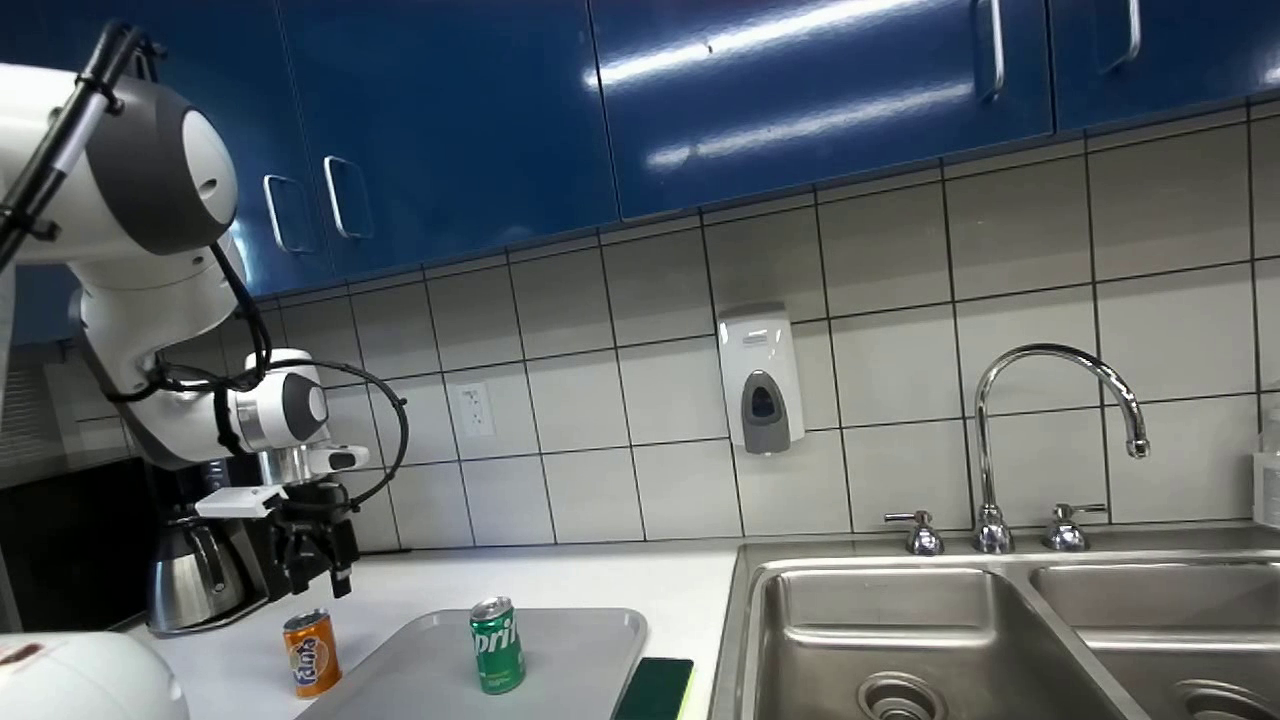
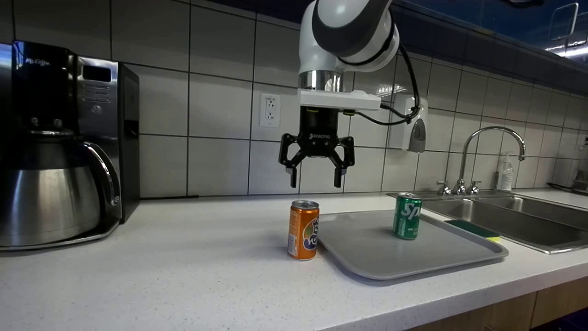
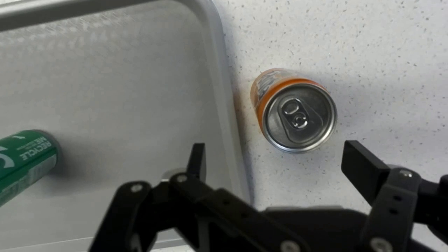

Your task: Put the cans on the tray.

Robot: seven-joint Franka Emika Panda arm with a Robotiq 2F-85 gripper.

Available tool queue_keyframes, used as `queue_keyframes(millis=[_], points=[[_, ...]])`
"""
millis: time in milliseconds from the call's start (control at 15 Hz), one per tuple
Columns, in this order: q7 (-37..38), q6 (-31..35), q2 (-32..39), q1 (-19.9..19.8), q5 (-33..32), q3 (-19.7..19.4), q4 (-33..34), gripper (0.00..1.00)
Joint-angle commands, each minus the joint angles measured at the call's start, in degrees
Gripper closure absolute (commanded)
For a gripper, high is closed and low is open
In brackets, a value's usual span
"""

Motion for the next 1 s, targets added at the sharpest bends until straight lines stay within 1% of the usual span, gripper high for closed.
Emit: queue_keyframes(millis=[0,333,933], points=[[-2.40,1.64,1.81,-0.95,1.20,1.33,1.77,0.00],[-4.28,2.80,4.31,-0.85,3.07,1.92,1.39,0.00],[-7.05,3.19,7.58,-0.48,2.85,1.38,3.70,0.00]])
